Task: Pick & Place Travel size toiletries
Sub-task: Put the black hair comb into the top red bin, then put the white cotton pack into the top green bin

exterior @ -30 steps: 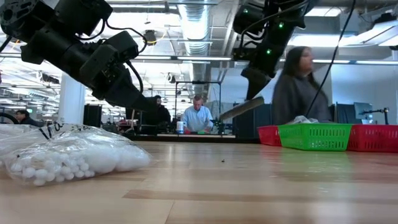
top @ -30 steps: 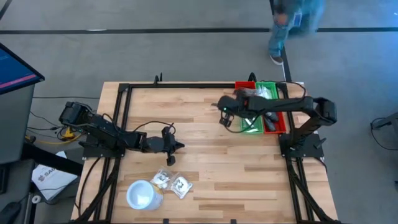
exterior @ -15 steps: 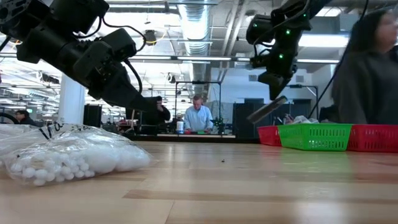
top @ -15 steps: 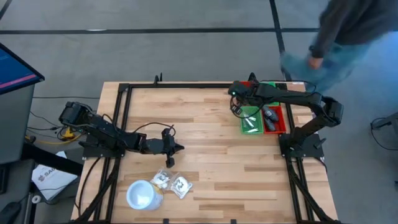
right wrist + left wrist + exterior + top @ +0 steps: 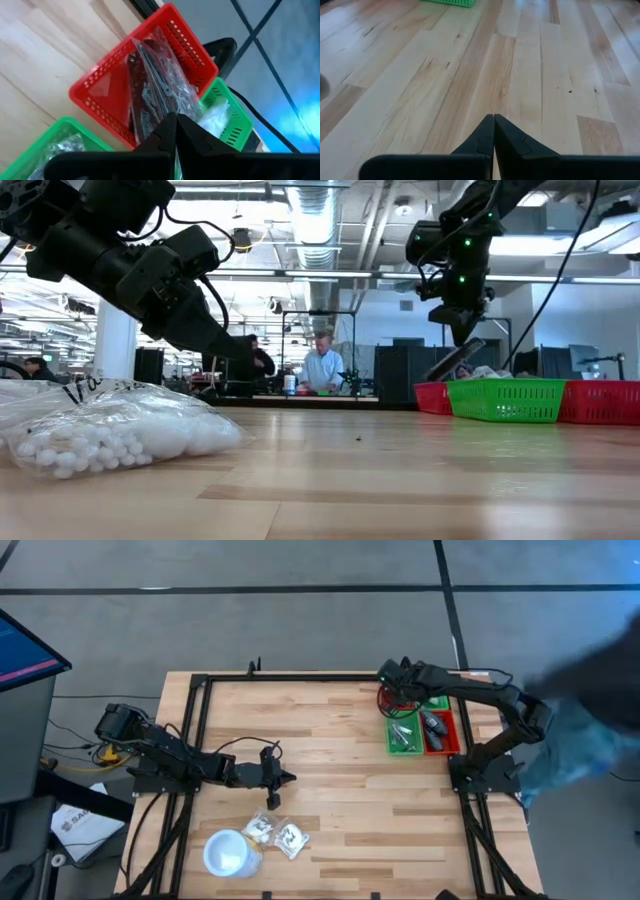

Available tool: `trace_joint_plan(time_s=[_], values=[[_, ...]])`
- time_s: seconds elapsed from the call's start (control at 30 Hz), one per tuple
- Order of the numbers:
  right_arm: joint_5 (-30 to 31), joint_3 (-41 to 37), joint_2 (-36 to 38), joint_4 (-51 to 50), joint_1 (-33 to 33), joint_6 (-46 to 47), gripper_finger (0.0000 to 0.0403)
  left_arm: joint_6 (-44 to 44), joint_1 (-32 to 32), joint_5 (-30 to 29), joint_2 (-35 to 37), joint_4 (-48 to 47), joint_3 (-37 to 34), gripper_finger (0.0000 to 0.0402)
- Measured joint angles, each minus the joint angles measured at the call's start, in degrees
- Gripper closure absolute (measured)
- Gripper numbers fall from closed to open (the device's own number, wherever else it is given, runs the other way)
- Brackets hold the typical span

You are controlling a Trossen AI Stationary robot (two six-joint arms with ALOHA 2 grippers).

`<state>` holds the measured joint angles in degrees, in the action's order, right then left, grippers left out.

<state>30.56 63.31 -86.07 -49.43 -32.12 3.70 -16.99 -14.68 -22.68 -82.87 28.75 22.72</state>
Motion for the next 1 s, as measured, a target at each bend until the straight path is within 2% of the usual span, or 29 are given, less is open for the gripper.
trace_joint_plan(time_s=[0.47,0.57,0.83,1.0], values=[[0.0,-2.5,-0.5,1.5,-3.1,0.0,0.0393,0.0,0.0,0.0,0.0,0.0,0.0,0.0400],[0.0,-3.2,-0.5,1.5,-3.9,0.6,0.0366,0.0,0.0,0.0,0.0,0.0,0.0,0.0400],[-0.1,-3.2,-0.5,1.9,-3.9,-0.7,0.0263,0.0,0.0,0.4,0.0,0.0,0.0,0.0400],[-4.4,-3.2,-0.5,1.9,-1.8,-0.7,0.0220,-0.1,0.0,8.5,0.0,-0.3,0.0,0.0400]])
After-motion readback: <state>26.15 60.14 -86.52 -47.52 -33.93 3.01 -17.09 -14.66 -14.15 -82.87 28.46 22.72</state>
